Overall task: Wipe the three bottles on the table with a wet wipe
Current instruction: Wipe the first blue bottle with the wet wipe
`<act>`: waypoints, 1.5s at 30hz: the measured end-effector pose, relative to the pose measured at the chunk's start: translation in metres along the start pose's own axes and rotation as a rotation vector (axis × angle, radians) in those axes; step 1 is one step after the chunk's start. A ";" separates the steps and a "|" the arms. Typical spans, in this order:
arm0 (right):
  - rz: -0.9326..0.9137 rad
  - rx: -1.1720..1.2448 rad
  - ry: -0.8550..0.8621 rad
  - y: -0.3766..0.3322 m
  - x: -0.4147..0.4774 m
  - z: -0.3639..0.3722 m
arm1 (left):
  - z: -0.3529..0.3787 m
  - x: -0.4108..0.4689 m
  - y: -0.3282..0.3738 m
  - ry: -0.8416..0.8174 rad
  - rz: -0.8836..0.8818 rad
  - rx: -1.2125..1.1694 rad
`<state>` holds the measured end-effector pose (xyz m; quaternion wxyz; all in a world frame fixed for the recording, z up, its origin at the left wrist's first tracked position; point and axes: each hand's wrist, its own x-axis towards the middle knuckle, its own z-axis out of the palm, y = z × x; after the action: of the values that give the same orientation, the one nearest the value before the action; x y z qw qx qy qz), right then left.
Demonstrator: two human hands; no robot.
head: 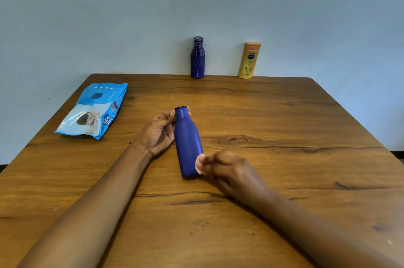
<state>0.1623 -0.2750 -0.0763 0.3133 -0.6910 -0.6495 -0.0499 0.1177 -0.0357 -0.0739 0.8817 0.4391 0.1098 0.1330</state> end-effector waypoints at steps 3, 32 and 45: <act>-0.059 -0.015 -0.049 0.000 0.005 -0.005 | 0.005 -0.003 0.001 0.000 -0.001 -0.001; -0.090 -0.318 -0.060 -0.030 0.033 0.008 | 0.003 -0.001 0.005 0.143 -0.020 0.046; -0.173 -0.136 0.087 -0.036 0.037 0.006 | -0.003 -0.003 0.006 0.045 -0.066 -0.121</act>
<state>0.1321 -0.2408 -0.0501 0.2880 -0.6491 -0.6877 -0.1509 0.1135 -0.0310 -0.0706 0.9079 0.3780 0.1356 0.1202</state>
